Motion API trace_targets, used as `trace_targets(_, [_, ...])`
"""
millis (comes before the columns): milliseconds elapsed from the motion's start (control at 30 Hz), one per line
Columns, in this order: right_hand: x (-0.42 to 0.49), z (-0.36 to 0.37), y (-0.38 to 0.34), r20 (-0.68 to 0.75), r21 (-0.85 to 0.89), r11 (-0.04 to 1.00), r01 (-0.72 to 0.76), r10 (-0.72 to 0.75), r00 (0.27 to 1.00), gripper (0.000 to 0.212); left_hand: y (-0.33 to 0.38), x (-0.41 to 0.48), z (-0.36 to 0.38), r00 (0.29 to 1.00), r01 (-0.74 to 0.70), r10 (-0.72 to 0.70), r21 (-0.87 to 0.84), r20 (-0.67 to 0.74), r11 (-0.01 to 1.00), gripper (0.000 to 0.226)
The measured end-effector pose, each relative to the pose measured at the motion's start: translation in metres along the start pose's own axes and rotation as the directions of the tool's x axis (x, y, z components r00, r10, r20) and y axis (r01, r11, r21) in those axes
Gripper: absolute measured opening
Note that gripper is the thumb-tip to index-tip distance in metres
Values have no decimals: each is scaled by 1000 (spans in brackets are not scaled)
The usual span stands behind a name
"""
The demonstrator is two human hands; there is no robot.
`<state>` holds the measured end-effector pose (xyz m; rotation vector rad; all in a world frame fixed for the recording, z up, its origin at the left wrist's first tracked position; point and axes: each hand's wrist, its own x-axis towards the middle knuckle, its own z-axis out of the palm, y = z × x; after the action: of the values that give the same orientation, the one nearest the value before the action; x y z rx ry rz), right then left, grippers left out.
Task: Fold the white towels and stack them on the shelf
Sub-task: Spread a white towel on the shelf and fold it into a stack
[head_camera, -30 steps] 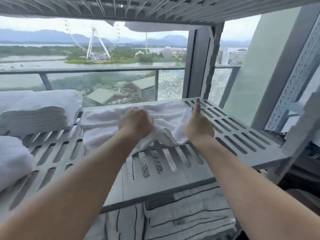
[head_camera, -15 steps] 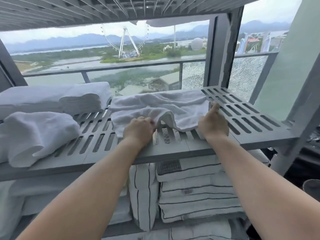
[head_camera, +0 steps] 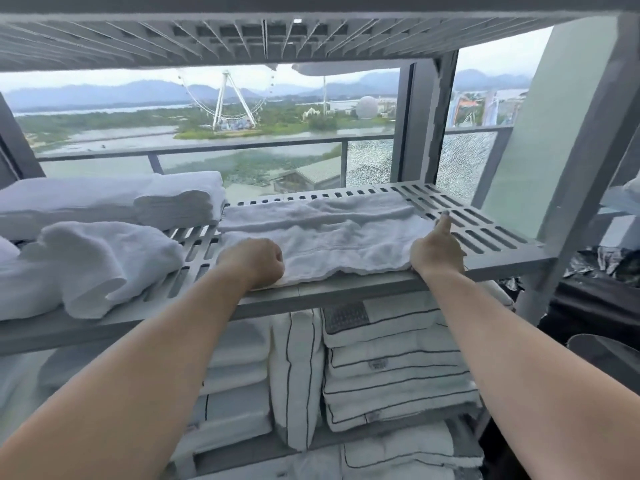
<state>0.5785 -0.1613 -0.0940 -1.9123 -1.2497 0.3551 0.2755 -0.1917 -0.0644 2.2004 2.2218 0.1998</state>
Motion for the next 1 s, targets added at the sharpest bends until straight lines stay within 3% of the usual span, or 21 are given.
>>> trace_targets(133, [-17, 1, 3, -42, -21, 999, 50, -51, 998, 83, 11, -9, 6, 981, -89, 77, -59, -176, 994, 22])
trace_targets(233, [-19, -5, 11, -83, -54, 998, 24, -28, 996, 78, 19, -10, 23, 962, -263, 244, -167, -123, 950, 33])
trace_targets(300, [-23, -9, 15, -104, -84, 996, 19, -28, 994, 73, 20, -9, 32, 942, -334, 322, -152, -96, 930, 45])
trace_targets(467, [-42, 0, 7, -185, -217, 925, 311, -351, 918, 31, 20, -4, 42, 890, -427, 389, -133, -240, 895, 19])
trace_targets(600, [-53, 21, -5, -15, -354, 769, 533, -574, 818, 23, 21, -6, 42, 868, -443, 397, -103, -298, 891, 15])
trace_targets(767, [-48, 29, -9, 77, -365, 805, 468, -475, 877, 25, 21, -6, 36, 879, -430, 381, -130, -286, 893, 11])
trace_targets(900, [-34, 26, -23, 125, -427, 818, 384, -368, 921, 30, 16, 5, 20, 916, -400, 388, -204, -99, 893, 3])
trace_targets(1000, [-21, 31, -36, 138, -488, 796, 358, -335, 932, 36, 13, 24, 9, 942, -331, 332, -279, -44, 902, 22])
